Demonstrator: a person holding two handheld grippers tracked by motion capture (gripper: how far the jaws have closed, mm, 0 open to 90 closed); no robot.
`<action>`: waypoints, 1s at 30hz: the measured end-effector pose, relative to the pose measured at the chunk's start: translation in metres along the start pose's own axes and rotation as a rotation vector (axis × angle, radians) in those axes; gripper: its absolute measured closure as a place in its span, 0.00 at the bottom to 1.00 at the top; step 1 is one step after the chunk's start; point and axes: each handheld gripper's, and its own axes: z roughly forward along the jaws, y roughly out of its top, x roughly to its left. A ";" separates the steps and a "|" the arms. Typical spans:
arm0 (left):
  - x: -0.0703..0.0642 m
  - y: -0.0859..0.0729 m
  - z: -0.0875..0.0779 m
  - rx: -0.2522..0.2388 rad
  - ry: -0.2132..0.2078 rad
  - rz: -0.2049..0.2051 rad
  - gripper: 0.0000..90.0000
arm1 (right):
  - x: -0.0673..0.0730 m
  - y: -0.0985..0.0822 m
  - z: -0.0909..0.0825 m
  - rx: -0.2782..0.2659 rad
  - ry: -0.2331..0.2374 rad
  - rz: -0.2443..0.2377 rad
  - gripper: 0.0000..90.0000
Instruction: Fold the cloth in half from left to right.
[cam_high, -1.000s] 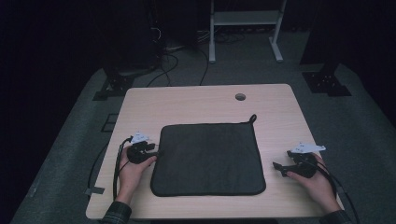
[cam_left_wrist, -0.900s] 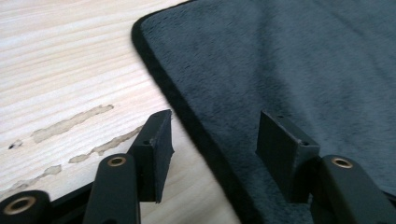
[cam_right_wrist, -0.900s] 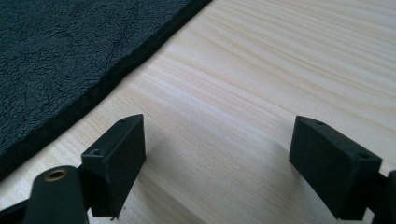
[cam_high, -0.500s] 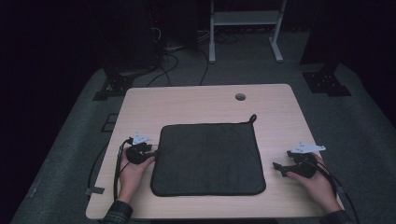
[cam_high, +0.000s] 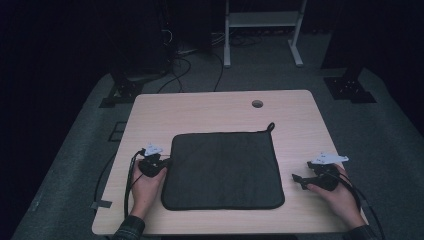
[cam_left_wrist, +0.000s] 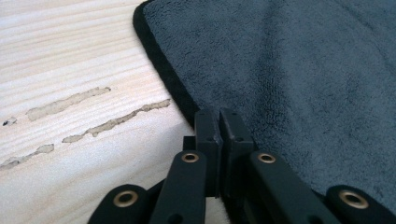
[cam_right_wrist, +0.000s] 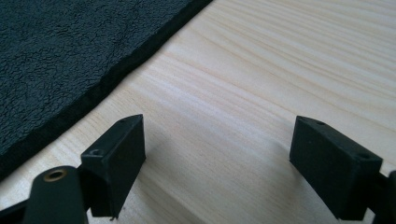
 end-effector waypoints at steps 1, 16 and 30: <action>0.000 0.001 0.000 0.006 0.001 -0.005 0.98 | 0.000 0.000 0.000 0.000 0.000 0.000 0.19; 0.034 -0.004 -0.022 -0.032 0.029 -0.110 0.98 | 0.000 0.000 0.000 0.001 0.005 -0.004 0.19; 0.029 0.011 -0.038 -0.154 -0.096 -0.163 0.98 | 0.000 0.000 0.000 0.001 0.005 -0.004 0.19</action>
